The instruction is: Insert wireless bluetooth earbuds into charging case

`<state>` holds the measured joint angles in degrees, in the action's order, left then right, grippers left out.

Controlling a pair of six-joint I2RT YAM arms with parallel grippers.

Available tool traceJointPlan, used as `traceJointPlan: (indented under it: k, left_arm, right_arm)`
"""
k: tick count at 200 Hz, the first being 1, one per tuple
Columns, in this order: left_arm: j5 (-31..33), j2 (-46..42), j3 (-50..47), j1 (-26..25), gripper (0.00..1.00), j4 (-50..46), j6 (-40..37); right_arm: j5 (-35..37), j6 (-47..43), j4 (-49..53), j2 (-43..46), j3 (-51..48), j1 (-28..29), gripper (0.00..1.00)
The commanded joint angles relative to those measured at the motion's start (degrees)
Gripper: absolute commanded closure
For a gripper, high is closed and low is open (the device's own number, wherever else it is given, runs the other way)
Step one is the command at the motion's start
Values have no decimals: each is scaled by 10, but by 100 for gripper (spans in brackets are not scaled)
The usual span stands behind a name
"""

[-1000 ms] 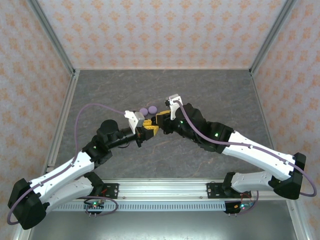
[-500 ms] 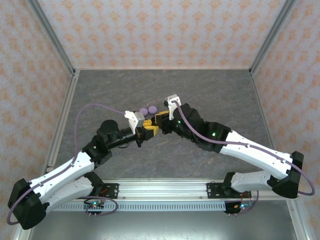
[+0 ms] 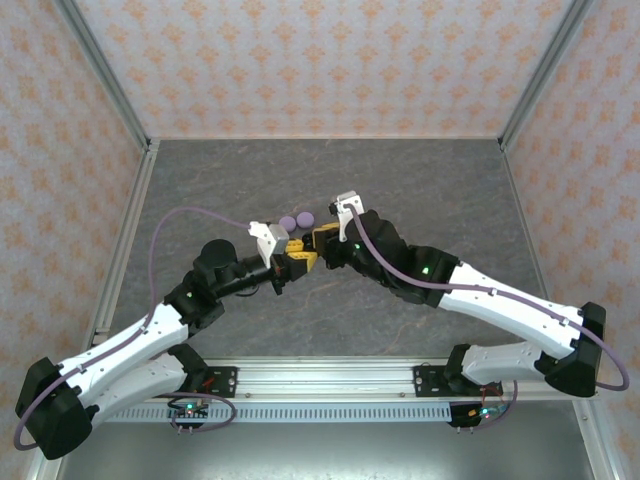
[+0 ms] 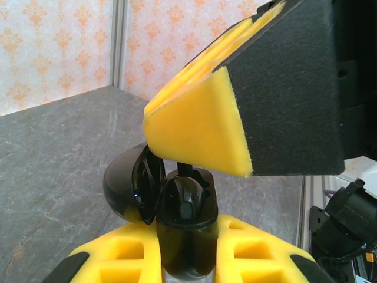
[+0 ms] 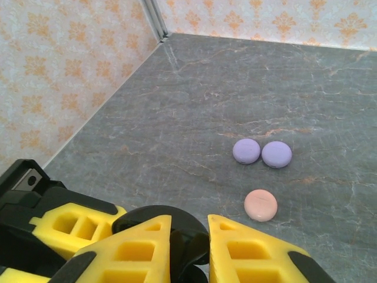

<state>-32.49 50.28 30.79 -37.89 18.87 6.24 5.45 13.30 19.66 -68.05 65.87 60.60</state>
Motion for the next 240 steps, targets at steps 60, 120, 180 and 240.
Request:
traceJointPlan:
  k: [60,120,180,240]
  left_arm:
    - [8,-11,7,-3,94,43,9]
    - [5,-9,8,-3,94,46,10]
    - [5,-11,8,-2,94,44,9]
    - [3,-12,7,-3,94,45,9]
  right_arm:
    - [-38,11,-7,28,-17,5,82]
    - [-61,26,-43,37,-26,4,82]
    - [-62,29,-32,16,-22,5,81]
    - [-72,30,-27,28,-8,2,67]
